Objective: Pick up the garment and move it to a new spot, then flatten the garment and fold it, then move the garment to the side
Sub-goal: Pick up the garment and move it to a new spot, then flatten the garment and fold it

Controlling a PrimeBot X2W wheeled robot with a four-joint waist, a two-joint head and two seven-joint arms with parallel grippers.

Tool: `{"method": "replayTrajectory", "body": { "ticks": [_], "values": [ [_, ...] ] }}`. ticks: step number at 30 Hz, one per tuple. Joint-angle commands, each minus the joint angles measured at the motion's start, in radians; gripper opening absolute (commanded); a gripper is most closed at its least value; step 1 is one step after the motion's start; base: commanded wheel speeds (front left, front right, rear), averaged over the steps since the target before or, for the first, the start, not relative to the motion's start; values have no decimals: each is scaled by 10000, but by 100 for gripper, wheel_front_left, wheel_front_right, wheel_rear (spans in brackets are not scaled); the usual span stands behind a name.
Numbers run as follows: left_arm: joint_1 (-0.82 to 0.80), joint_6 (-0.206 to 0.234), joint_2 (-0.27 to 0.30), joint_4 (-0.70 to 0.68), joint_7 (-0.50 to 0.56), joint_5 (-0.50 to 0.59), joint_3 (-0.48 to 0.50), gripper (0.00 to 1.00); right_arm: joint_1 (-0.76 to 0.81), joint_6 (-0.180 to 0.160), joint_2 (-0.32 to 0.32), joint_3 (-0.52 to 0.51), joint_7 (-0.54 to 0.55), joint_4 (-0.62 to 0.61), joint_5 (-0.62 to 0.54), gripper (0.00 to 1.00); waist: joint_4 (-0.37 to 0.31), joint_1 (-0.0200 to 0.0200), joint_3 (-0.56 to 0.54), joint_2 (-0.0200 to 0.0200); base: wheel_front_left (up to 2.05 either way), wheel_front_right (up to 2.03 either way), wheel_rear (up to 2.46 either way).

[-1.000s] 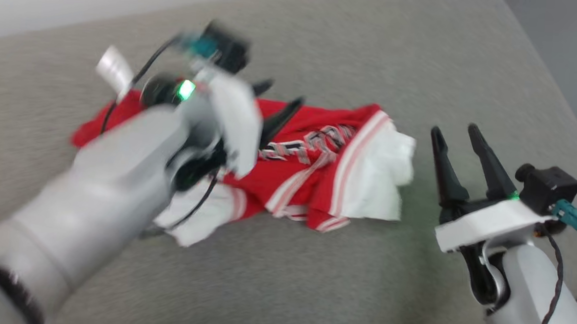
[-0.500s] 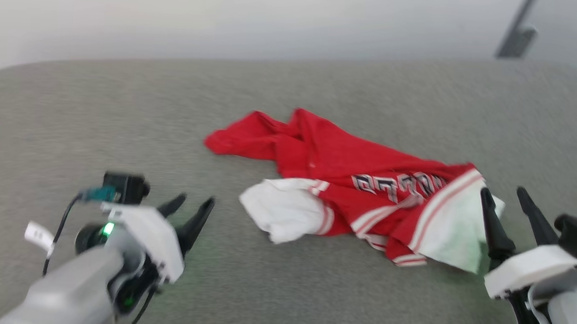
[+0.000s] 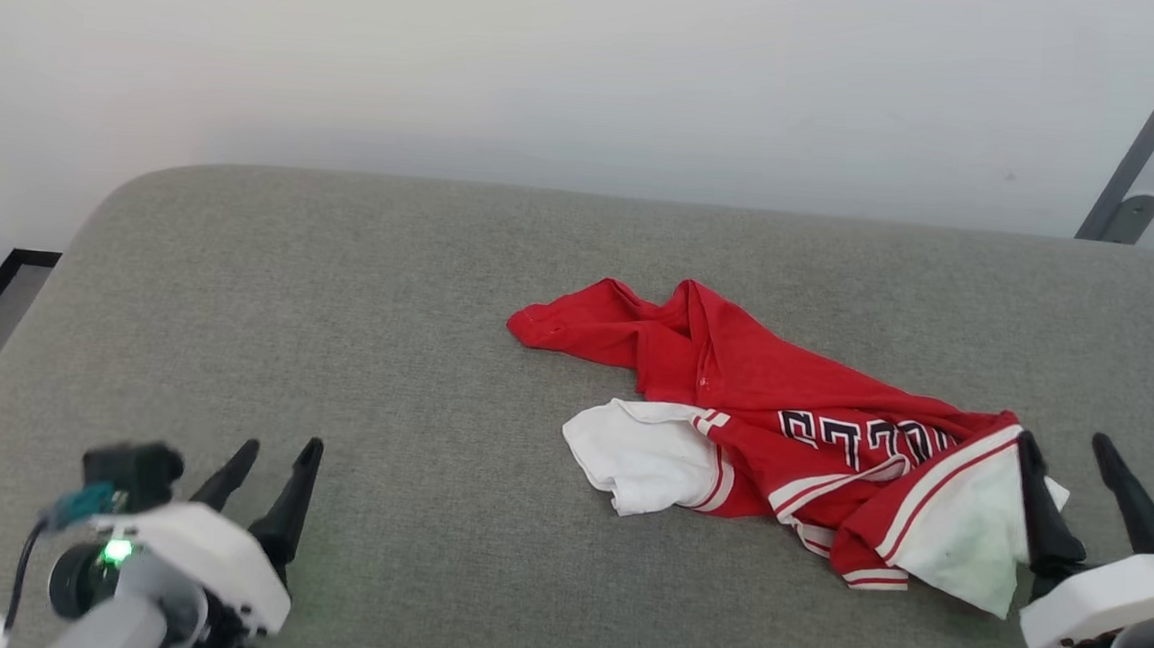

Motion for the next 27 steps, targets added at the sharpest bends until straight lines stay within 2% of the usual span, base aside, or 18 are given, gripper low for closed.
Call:
{"method": "replayTrajectory", "body": {
  "ticks": [1, 4, 5, 8, 15, 22, 27],
  "values": [
    [750, 168, -103, -626, -46, 848, 982, 100, 222, 1, 28, -142, 70, -228, -93, 100, 20, 0, -30, 0, 0, 0, 0],
    [1790, 437, -386, -1560, -47, 2221, 2357, 100, 454, 1, 90, -349, 188, -581, -208, 100, 43, 0, -48, 0, 0, 0, 0],
    [1790, 437, -386, -1560, -47, 2221, 2357, 100, 454, 1, 90, -349, 188, -581, -208, 100, 43, 0, -48, 0, 0, 0, 0],
    [2651, 568, -702, -2363, -47, 3479, 3481, 100, 657, 1, 159, -575, 296, -943, -312, 100, 35, 0, -47, 0, 0, 0, 0],
    [3693, 538, -1508, -3596, -48, 5987, 5201, 100, 837, 1, 418, -1024, 429, -2022, -538, 100, 5, 0, 19, 0, 0, 0, 0],
    [4067, -41, -2382, -4149, -49, 7299, 6106, 100, 1056, 1, 658, -1269, 580, -2746, -784, 100, -67, 0, 54, 0, 0, 0, 0],
    [4206, -371, -2864, -3879, -49, 7650, 6533, 100, 1106, 1, 761, -1366, 691, -2891, -843, 100, -144, 0, 121, 0, 0, 0, 0]
  ]
}}
